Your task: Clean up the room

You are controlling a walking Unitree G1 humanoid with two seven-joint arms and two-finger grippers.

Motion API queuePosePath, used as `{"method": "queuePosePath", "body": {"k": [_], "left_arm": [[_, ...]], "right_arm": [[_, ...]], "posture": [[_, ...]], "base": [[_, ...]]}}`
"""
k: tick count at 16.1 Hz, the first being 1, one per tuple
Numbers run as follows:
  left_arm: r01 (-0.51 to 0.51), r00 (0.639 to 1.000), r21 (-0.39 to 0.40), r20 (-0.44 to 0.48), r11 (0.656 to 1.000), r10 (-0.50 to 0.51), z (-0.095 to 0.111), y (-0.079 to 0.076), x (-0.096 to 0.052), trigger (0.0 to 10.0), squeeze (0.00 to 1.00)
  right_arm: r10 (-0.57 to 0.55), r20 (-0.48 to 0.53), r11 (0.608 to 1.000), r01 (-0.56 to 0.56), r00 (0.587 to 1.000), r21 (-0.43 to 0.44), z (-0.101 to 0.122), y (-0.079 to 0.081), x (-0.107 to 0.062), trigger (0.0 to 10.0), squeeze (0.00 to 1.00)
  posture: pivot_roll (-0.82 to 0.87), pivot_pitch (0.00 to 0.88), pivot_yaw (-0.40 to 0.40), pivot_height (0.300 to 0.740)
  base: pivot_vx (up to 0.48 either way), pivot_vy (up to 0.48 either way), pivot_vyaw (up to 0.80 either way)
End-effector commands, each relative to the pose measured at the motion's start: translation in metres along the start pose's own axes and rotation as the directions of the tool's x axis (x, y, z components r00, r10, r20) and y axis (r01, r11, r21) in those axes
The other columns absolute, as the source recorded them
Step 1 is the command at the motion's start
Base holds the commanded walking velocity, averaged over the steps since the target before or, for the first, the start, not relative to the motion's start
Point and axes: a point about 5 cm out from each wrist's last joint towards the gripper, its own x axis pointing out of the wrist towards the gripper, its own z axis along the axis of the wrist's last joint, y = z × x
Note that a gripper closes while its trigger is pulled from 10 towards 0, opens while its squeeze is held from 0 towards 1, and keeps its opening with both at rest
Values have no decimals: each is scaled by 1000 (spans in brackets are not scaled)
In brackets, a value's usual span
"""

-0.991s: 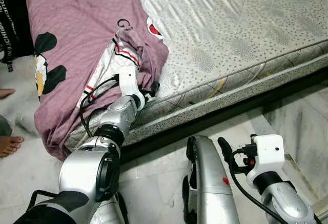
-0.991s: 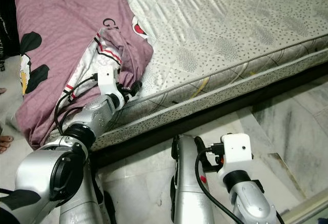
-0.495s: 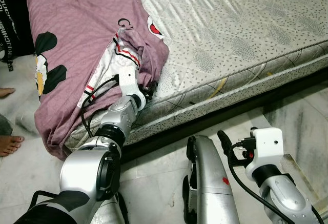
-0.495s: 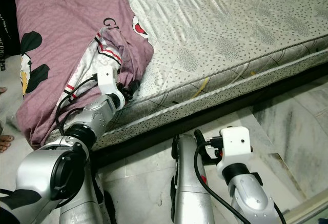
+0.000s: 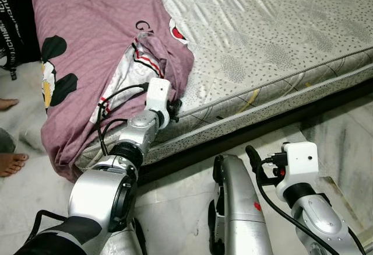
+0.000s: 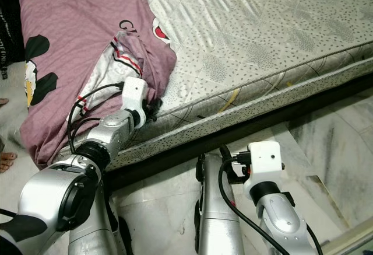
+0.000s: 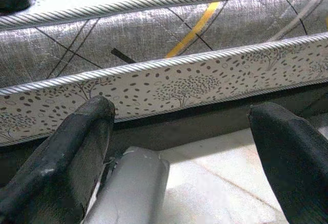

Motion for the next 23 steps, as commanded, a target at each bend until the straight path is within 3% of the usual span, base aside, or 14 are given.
{"method": "queuePosePath", "body": {"k": [1, 4, 5, 6, 7, 8, 10, 12, 15, 18, 20, 22, 23], "left_arm": [[74, 989, 28, -132, 997, -70, -30, -12, -2, 0, 0], [128, 973, 127, -207, 984, -100, -41, -15, -4, 0, 0], [177, 958, 205, -260, 963, -120, -47, -17, -6, 0, 0], [244, 936, 312, -325, 918, -139, -54, -18, -8, 0, 0], [278, 925, 364, -352, 889, -145, -56, -18, -9, 0, 0], [294, 922, 408, -358, 864, -144, -56, -18, -9, 0, 0], [254, 947, 428, -292, 868, -133, -46, -21, -5, 0, 0], [268, 951, 458, -267, 848, -156, -40, -29, -2, 0, 0], [317, 943, 570, -274, 758, -189, -40, -45, 0, 0, 0], [336, 942, 660, -250, 672, -225, -26, -63, 5, 0, 0], [435, 900, 711, -337, 553, -275, -34, -80, 4, 0, 0], [485, 874, 728, -383, 485, -299, -43, -89, 1, 0, 0], [421, 906, 752, -319, 507, -279, -41, -91, 3, 10000, 0]], "right_arm": [[0, -19, 1000, 0, 1000, 1, -5, 1, 1, 10000, 0], [2, -16, 1000, -2, 1000, 2, -5, 2, 3, 10000, 0], [4, -14, 1000, -3, 1000, 2, -5, 2, 6, 10000, 0], [6, -12, 1000, -6, 1000, 3, -5, 3, 7, 10000, 0], [7, -9, 1000, -7, 1000, 4, -5, 3, 8, 10000, 0], [9, -7, 1000, -9, 1000, 5, -5, 4, 10, 10000, 0], [12, -2, 1000, -12, 1000, 7, -5, 5, 12, 10000, 0], [15, 4, 1000, -15, 1000, 9, -5, 6, 15, 10000, 0], [15, 15, 1000, -15, 1000, 13, -5, 8, 19, 10000, 0], [17, 18, 1000, -17, 1000, 15, -6, 9, 21, 10000, 0], [17, 24, 1000, -18, 1000, 19, -6, 10, 23, 10000, 0], [18, 27, 1000, -19, 999, 20, -5, 11, 24, 10000, 0], [16, 31, 1000, -16, 999, 21, -5, 11, 25, 10000, 0]], "posture": [[-214, 197, 13, 493], [-208, 186, 15, 493], [-204, 178, 16, 493], [-202, 174, 17, 493], [-200, 170, 18, 493], [-195, 165, 19, 493], [-190, 158, 20, 493], [-183, 152, 21, 493], [-175, 141, 26, 493], [-167, 137, 30, 493], [-165, 133, 34, 493], [-166, 131, 37, 493], [-166, 132, 41, 493]], "base": [[0, 0, 0], [0, 0, 0], [0, 0, 0], [0, 0, 0], [0, 0, 0], [0, 0, 0], [0, 0, 0], [0, 0, 0], [0, 0, 0], [0, 0, 0], [0, 0, 0], [0, 0, 0], [0, 0, 0]]}}
